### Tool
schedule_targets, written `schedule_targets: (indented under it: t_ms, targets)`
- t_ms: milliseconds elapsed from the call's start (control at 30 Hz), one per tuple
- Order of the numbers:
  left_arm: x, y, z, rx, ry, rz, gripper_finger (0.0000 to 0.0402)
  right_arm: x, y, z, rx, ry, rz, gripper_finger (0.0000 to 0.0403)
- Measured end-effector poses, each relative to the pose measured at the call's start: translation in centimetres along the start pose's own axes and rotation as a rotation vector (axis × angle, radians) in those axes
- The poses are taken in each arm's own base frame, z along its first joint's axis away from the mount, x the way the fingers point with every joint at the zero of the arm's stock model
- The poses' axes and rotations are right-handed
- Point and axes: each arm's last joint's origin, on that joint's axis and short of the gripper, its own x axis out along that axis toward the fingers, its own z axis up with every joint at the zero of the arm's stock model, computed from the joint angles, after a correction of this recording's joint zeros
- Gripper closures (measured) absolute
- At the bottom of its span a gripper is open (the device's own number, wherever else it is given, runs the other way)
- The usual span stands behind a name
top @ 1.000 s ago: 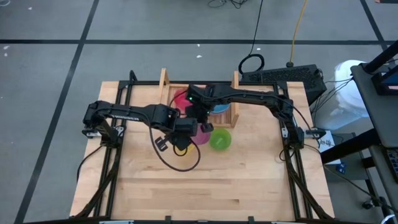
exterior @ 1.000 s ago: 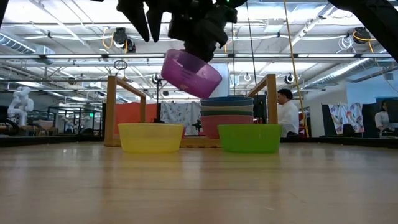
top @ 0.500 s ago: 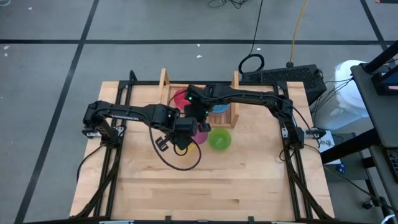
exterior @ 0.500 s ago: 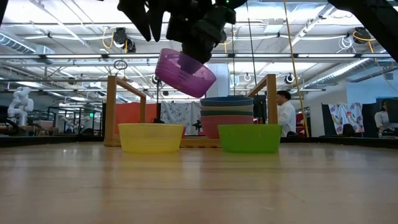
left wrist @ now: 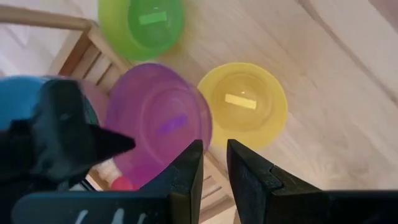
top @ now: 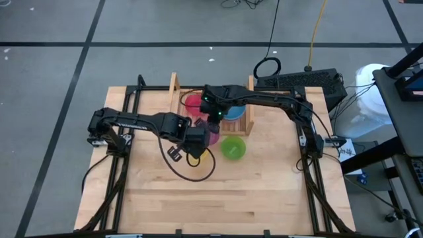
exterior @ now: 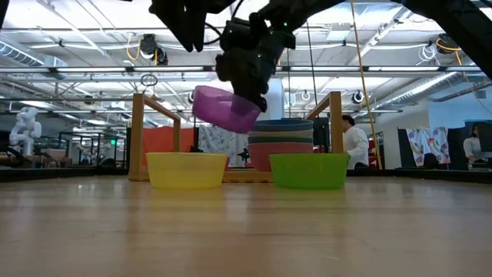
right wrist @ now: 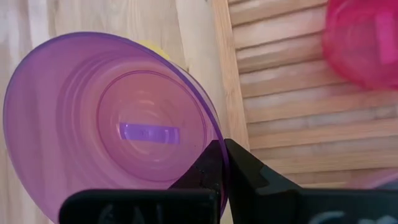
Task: Place and stack bowls onto a shelf
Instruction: Stack the violet bowl into the red bowl on the shelf
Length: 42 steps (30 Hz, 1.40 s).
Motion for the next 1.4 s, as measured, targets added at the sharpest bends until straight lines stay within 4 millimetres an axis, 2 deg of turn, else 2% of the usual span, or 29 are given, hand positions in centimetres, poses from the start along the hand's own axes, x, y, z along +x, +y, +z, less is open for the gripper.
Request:
schedule_targets:
  t_ms: [100,333,633,967,1233,1400]
  targets:
    - [0.1,0.3,-0.3,-0.077,-0.008,-0.015,0.0323,0.8,0.2,-0.5,0.001,0.018,0.004,0.0403]
    - [0.3,1.0,-1.4,-0.172,-0.018,-0.093,0.0323,0.9,0.7,-0.5,-0.012,0.015,0.012,0.0403]
    - [0.4,1.2,-1.8,0.013,-0.040,-0.136,0.0323,-0.3,1.3,-0.4,-0.089,-0.007,0.014,0.0403]
    - [0.6,2.0,-3.6,0.056,0.005,-0.173,0.0323,-1.7,2.9,-0.4,-0.285,-0.037,0.075,0.0403]
    - [0.3,2.2,-3.0,0.082,-0.100,-0.160,0.0323,-1.7,3.8,-0.5,-0.444,-0.037,0.092,0.0403]
    - [-0.1,2.1,-2.4,0.090,-0.145,-0.124,0.0323,-1.8,3.9,-0.5,-0.421,-0.046,0.128,0.0403]
